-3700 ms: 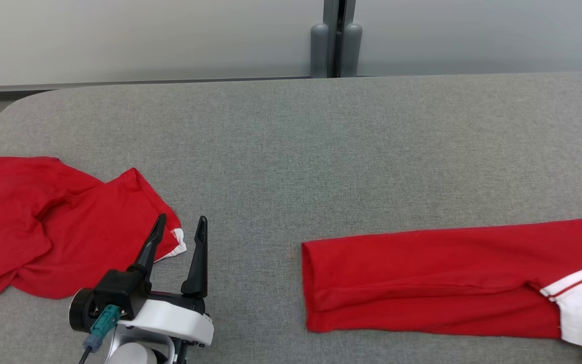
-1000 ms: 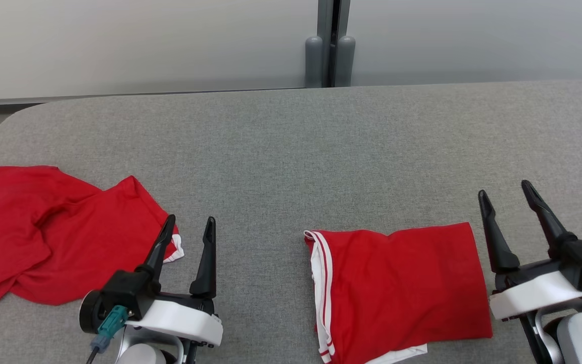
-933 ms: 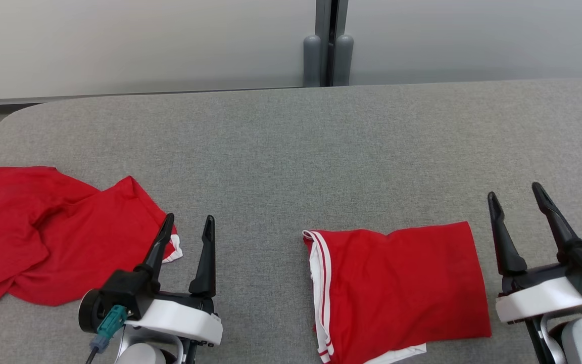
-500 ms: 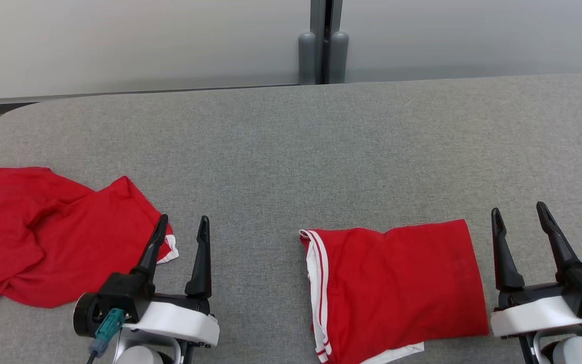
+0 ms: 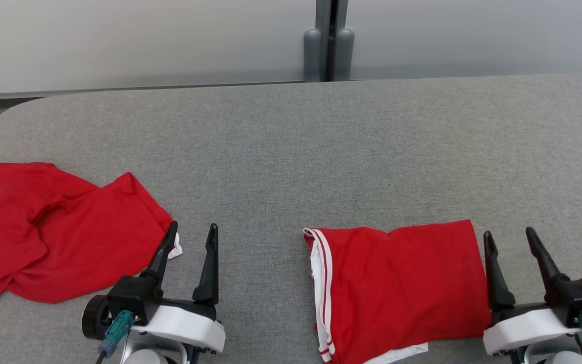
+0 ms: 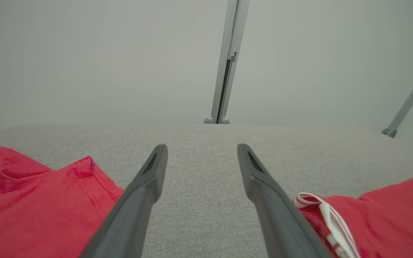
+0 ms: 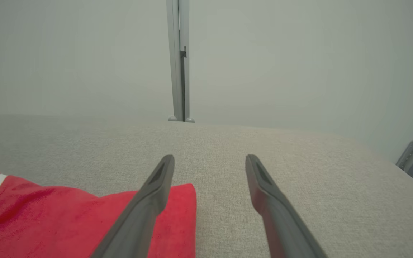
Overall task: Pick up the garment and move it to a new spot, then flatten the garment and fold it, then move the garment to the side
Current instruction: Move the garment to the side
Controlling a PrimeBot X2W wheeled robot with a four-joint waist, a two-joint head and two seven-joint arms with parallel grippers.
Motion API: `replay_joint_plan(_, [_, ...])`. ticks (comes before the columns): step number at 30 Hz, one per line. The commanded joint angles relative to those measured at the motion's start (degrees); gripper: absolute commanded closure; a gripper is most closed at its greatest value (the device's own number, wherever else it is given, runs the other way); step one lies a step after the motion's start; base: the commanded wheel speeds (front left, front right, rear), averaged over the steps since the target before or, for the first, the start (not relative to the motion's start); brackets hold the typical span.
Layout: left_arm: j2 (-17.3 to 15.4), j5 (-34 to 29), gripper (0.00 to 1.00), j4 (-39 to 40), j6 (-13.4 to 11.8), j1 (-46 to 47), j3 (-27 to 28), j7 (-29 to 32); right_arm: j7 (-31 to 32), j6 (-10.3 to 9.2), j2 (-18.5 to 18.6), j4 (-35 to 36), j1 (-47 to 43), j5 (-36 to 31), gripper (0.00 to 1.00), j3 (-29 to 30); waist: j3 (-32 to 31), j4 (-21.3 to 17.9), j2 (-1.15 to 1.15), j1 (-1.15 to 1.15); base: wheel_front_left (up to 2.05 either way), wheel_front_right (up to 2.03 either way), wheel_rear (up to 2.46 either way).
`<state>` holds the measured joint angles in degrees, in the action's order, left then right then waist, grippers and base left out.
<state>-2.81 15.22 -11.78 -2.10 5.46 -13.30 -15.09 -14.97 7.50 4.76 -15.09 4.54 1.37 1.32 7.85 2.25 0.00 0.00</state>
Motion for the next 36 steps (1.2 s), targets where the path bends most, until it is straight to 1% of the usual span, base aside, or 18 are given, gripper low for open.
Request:
replay_joint_plan(1, [-0.2, 0.0, 0.0, -0.2, 0.3, 0.7, -0.1, -0.1, -0.3, -0.02, -0.2, -2.0, -0.2, 0.8, 0.0, -0.5, 0.4, 0.3, 0.0, 0.0, 0.0, 0.0, 0.0])
replay_joint_plan(11, [-0.2, -0.6, 0.0, -0.2, 0.6, 1.8, 0.2, -0.1, 1.3, -0.02, -1.1, -14.9, 2.4, 4.9, 0.0, -2.6, 1.9, 1.1, 0.0, 0.0, 0.0, 0.0, 0.0])
replay_joint_plan(12, [-0.2, -0.7, 0.0, -0.2, 0.6, 1.8, 0.2, -0.1, 1.4, -0.02, -1.2, -15.9, 2.7, 5.5, 0.33, -3.0, 2.1, 1.1, 0.0, 0.0, 0.0, 0.0, 0.0])
replay_joint_plan(13, [-0.2, -0.8, 0.0, -0.3, 0.6, 1.9, 0.3, -0.1, 1.4, -0.02, -1.3, -16.8, 3.1, 6.1, 0.94, -3.4, 2.2, 1.1, 0.0, 0.0, 0.0, 0.0, 0.0])
replay_joint_plan(14, [-0.2, -0.9, 0.0, -0.3, 0.7, 1.9, 0.4, -0.1, 1.7, -0.02, -1.3, -17.8, 3.3, 6.5, 1.0, -4.1, 2.3, 1.1, 0.0, 0.0, 0.0, 0.0, 0.0])
replay_joint_plan(15, [-0.2, -1.0, 0.0, -0.4, 0.7, 1.9, 0.5, -0.1, 1.8, -0.02, -0.8, -18.7, 3.7, 6.1, 1.0, -5.0, 2.3, 1.0, 0.0, 0.0, 0.0, 0.0, 0.0])
replay_joint_plan(19, [-0.2, -0.9, 0.0, 0.0, 1.1, 1.9, 0.3, -0.1, 0.7, -0.08, 0.4, -19.0, 5.1, 5.2, 1.0, -4.8, 2.6, 0.4, 0.0, 0.0, 0.0, 0.0, 0.0])
replay_joint_plan(24, [-0.2, -1.5, 0.0, 1.8, 1.7, 2.6, -0.9, -0.1, 0.0, -0.08, 3.5, -17.5, 8.5, 2.2, 1.0, -6.1, 4.0, -1.8, 0.0, 0.0, 0.0, 0.0, 0.0])
replay_joint_plan(28, [-0.2, -3.5, 0.0, 3.0, 1.2, 4.1, -1.1, -0.1, -0.2, -0.07, 7.9, -15.9, 12.3, -0.6, 1.0, -8.7, 6.0, -5.0, 0.0, 0.0, 0.0, 0.0, 0.0])
replay_joint_plan(33, [-0.2, -6.6, 0.0, 5.1, 2.5, 7.0, -1.2, -0.1, -0.2, -0.08, 14.5, -16.1, 18.7, 0.5, 1.0, -11.6, 10.2, -9.5, 0.0, 0.0, 0.0, 0.0, 0.0])
replay_joint_plan(36, [-0.2, -8.4, 0.0, 6.9, 3.0, 9.2, -1.1, -0.1, -0.3, -0.07, 17.8, -18.3, 22.8, 2.7, 1.0, -11.0, 13.1, -11.5, 0.0, 0.0, 0.0, 0.0, 0.0])
